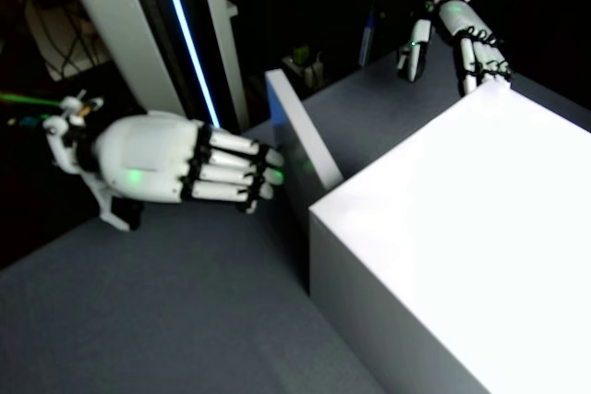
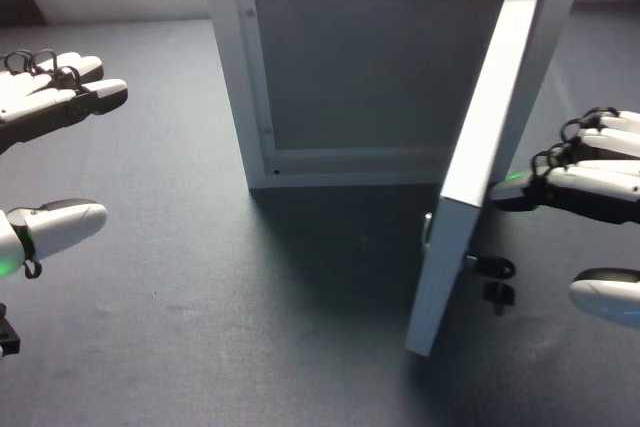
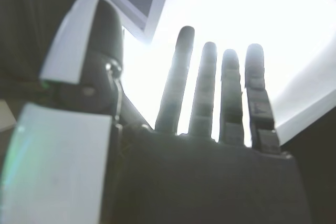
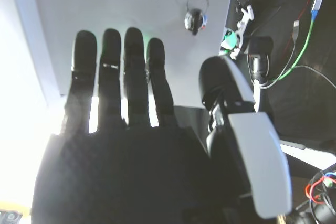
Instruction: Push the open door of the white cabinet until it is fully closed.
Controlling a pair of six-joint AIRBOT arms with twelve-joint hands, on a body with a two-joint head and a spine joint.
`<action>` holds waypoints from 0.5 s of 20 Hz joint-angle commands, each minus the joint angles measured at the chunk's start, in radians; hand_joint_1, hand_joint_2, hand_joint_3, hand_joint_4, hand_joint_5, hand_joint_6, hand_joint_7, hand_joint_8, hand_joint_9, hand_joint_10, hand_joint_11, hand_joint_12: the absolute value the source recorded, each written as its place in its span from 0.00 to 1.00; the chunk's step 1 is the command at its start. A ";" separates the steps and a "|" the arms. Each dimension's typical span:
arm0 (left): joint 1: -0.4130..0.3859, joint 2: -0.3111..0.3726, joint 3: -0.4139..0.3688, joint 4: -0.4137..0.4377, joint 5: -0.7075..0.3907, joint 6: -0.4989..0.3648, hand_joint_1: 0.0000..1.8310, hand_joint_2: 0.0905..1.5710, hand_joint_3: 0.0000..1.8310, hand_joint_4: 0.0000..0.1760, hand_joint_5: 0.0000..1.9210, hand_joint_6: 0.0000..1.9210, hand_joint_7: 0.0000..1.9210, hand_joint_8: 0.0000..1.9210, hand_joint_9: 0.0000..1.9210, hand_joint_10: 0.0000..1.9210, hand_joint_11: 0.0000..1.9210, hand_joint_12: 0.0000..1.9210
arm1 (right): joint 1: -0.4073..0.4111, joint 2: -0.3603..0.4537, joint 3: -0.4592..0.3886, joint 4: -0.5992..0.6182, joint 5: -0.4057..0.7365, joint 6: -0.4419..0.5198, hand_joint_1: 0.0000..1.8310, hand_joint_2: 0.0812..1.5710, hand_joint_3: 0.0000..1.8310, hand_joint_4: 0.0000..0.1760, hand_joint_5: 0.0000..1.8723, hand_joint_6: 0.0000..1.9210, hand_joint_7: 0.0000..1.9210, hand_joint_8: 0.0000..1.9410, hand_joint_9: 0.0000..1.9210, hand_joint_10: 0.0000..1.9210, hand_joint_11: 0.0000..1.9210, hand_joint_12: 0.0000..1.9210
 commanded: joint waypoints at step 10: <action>0.028 0.008 -0.004 -0.051 -0.147 -0.005 0.26 0.80 0.00 0.00 0.12 0.00 0.05 0.00 0.03 0.00 0.00 0.21 | 0.106 -0.089 0.048 -0.050 0.062 0.036 0.07 0.92 0.00 0.00 0.04 0.22 0.17 0.00 0.00 0.47 0.00 0.78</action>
